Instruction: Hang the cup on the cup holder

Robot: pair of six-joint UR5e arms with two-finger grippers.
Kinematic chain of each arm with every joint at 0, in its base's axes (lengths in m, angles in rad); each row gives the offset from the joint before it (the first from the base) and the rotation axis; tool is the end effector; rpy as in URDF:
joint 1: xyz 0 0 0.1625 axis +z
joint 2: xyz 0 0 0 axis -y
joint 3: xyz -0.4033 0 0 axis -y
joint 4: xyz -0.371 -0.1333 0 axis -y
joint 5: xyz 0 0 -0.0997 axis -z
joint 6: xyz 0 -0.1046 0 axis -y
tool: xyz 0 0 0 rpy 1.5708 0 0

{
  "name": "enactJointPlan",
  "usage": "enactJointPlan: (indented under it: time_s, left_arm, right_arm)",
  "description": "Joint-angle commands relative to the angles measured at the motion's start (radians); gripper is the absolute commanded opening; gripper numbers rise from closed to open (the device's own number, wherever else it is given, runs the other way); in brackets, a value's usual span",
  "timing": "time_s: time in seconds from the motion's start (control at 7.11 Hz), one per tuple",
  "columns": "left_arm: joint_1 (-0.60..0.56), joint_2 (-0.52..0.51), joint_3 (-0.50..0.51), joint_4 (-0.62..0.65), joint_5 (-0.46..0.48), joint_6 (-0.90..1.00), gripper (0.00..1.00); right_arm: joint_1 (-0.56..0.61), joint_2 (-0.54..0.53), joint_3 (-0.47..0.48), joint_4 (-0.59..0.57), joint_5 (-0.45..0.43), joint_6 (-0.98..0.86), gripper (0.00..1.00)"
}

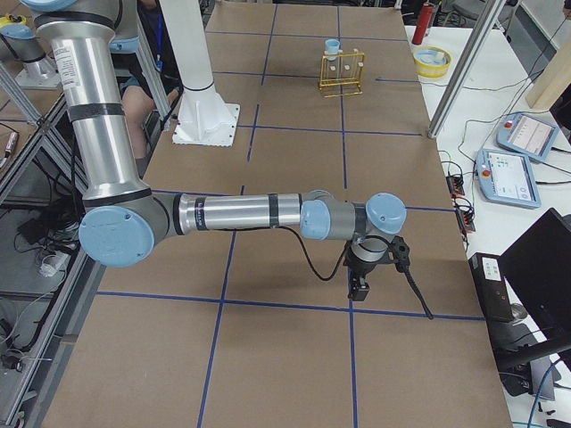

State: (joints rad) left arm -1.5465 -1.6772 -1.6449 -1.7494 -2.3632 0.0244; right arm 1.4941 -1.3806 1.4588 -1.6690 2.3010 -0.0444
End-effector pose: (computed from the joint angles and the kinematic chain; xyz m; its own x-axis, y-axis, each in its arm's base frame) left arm -0.0460 -0.5282 0.5306 0.6951 0.2900 -0.6578 -0.0397 0.9291 0.3676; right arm 0.0216 -0.5475 0.6095 0.7397 -0.0880 0.6671 0.1095 0.9939 0.0096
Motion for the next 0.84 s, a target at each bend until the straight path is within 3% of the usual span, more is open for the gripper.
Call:
enactJointPlan:
  time_s: [0.0,0.28,0.7]
  left_arm:
    - [0.003,-0.002,-0.001,-0.112,0.004,-0.108,1.0]
    - [0.025,0.008,-0.006,-0.221,0.007,-0.209,1.0]
    - [0.168,0.068,-0.109,-0.383,0.224,-0.488,1.0]
  right_arm:
    - [0.0,0.0,0.0,0.0,0.0,0.0,1.0]
    - [0.0,0.0,0.0,0.0,0.0,0.0,1.0]
    - [0.0,0.0,0.0,0.0,0.0,0.001,1.0]
